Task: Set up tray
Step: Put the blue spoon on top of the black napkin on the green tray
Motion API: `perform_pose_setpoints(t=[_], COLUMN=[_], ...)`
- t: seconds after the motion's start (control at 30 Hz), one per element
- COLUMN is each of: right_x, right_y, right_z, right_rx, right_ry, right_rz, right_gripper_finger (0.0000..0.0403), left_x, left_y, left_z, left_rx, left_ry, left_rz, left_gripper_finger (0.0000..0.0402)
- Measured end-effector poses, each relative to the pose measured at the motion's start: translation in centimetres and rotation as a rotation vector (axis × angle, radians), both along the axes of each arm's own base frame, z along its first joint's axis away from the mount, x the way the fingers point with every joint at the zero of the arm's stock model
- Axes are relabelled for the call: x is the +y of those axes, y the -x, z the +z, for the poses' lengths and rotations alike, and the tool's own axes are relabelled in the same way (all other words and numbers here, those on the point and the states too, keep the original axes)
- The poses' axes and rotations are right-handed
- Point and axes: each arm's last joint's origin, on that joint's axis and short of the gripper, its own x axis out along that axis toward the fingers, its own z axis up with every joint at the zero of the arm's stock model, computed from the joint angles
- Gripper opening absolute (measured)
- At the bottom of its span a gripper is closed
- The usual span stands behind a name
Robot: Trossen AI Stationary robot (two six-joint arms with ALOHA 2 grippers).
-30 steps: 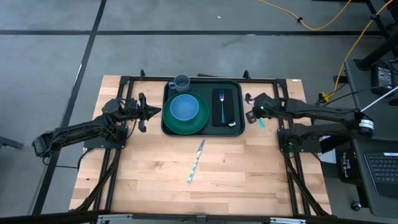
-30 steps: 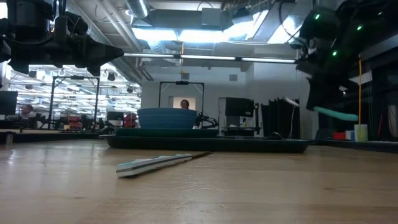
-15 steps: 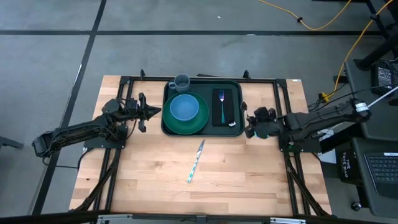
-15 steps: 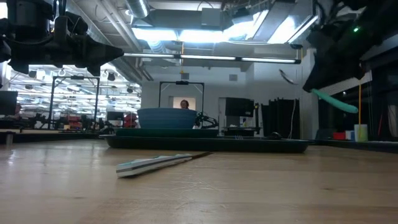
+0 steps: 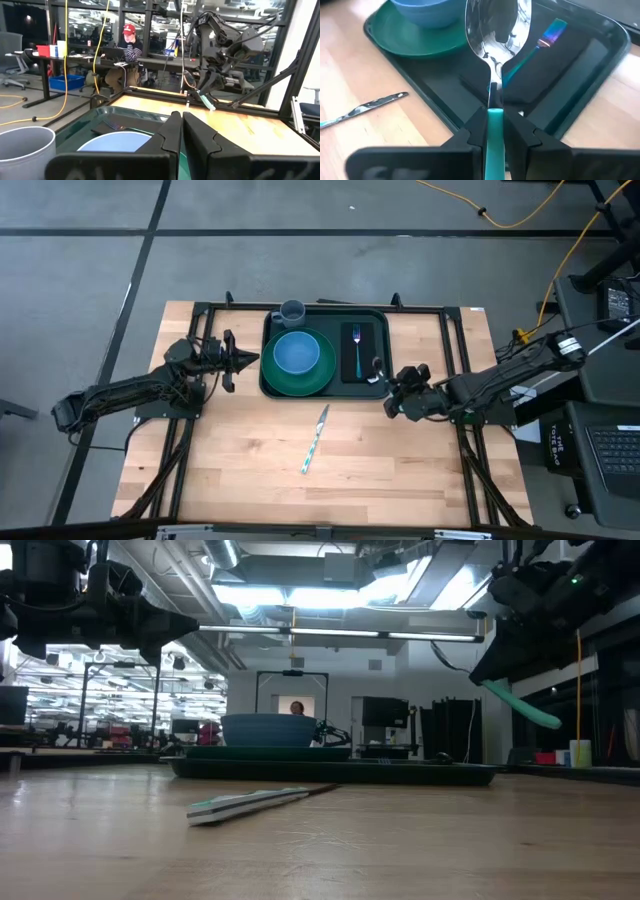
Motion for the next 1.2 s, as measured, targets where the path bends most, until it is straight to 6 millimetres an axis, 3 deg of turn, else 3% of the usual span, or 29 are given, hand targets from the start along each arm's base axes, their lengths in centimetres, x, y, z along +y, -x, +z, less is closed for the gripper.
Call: perform_pose_setpoints(t=[0.3, 0.47, 0.7, 0.93, 1.2], right_x=[0.9, 1.4, 0.6, -1.6, -5.8], right_y=[-2.9, -5.9, -10.5, -14.4, -16.7], right_z=[2.2, 4.1, 6.0, 7.4, 7.8], right_rx=[-0.086, -0.047, 0.053, 0.132, 0.149], right_ry=[0.048, 0.058, 0.036, 0.023, -0.067], right_rz=[0.072, 0.051, -0.077, -0.211, -0.349], right_gripper_finger=[0.0045, 0.0045, 0.0045, 0.0045, 0.0045], left_x=[0.0, 0.0, 0.0, 0.0, 0.0], left_y=[0.0, 0.0, 0.0, 0.0, 0.0], left_z=[0.0, 0.0, 0.0, 0.0, 0.0], left_rx=[-0.001, -0.002, -0.002, -0.001, -0.001], left_ry=[0.003, 0.002, 0.001, -0.001, -0.001], left_rz=[0.0, 0.0, 0.0, 0.001, 0.001], left_gripper_finger=[0.0009, 0.0012, 0.001, 0.0011, 0.001])
